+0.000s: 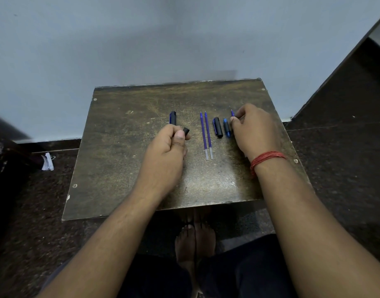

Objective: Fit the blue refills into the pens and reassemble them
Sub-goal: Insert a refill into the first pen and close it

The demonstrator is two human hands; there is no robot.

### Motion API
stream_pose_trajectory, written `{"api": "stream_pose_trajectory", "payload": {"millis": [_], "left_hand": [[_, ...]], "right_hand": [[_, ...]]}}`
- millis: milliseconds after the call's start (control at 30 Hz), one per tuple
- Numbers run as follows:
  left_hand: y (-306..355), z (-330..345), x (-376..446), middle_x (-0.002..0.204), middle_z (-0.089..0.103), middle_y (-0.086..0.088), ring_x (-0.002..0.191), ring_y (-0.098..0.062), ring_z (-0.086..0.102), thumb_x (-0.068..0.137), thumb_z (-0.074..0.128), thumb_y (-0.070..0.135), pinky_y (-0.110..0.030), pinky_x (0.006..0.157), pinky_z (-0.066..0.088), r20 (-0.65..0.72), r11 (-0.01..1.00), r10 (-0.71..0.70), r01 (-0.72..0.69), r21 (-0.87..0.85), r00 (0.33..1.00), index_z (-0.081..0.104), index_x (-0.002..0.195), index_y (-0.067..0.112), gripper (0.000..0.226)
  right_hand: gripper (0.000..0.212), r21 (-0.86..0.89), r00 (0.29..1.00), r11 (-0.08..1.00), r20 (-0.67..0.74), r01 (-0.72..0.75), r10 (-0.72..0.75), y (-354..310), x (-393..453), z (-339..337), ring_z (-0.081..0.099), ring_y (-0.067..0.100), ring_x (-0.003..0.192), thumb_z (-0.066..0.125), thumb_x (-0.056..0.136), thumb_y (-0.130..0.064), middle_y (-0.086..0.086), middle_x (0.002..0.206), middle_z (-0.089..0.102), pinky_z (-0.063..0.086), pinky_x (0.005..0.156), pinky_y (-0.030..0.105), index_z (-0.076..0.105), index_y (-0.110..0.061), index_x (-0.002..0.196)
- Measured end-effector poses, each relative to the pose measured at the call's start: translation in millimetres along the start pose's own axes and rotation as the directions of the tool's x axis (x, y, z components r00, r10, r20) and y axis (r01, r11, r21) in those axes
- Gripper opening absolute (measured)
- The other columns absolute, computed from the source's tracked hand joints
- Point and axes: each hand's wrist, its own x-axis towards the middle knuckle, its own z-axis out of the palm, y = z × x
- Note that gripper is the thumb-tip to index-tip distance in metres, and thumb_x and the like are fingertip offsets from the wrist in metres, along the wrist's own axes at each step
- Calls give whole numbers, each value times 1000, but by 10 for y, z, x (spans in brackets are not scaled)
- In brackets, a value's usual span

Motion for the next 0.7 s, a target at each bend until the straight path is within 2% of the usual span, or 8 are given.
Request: {"api": "stream_pose_trajectory", "payload": {"millis": [167, 267, 433, 500, 600, 700], "left_hand": [[-3, 0, -2, 57, 49, 17, 49, -1, 39, 106, 40, 29, -16, 46, 32, 3, 1000, -7, 7, -11, 1000, 59, 95, 14, 26], [7, -2, -8, 57, 50, 18, 48, 0, 39, 106, 41, 28, -15, 45, 32, -1, 1000, -9, 9, -12, 1000, 59, 94, 16, 25], [22, -8, -10, 56, 50, 16, 47, 0, 39, 107, 41, 28, -15, 44, 32, -7, 999, -16, 16, -46, 1000, 60, 93, 21, 25], [26, -16, -5, 58, 51, 14, 48, 1, 41, 107, 41, 29, -15, 45, 34, -31, 998, -19, 17, -53, 999, 60, 90, 22, 26], [23, -32, 11, 63, 51, 11, 52, -1, 42, 107, 39, 30, -18, 49, 36, -62, 998, -20, 16, -67, 998, 58, 86, 28, 28], [21, -45, 23, 63, 50, 10, 50, -4, 39, 106, 38, 31, -22, 46, 33, -61, 992, -43, 35, -120, 997, 60, 90, 26, 27]], "right_hand": [[12, 1, 1000, 1000, 1, -8, 8, 1, 1, 2, 61, 23, 91, 60, 94, -34, -1, 93, 66, 47, 74, 34, 64, -23, 93], [14, 24, 1000, 1000, 0, -10, 10, -5, -7, -16, 60, 22, 90, 58, 95, -35, -1, 93, 65, 43, 72, 32, 63, -22, 93], [13, 154, 994, 988, -107, 9, 8, -108, -35, -146, 58, 14, 83, 56, 96, -35, -8, 87, 62, 38, 64, 28, 62, -24, 91], [13, 178, 992, 982, -123, 62, -40, -209, -76, -186, 56, 12, 79, 57, 95, -34, -12, 82, 58, 38, 62, 28, 62, -25, 89], [12, 51, 984, 982, 4, 180, -180, -339, -161, -181, 55, 16, 81, 59, 94, -33, -10, 82, 58, 38, 67, 29, 62, -25, 85], [11, -120, 955, 953, 140, 279, -262, -395, -236, -146, 59, 24, 90, 58, 93, -31, -1, 91, 65, 40, 69, 31, 64, -22, 89]]}}
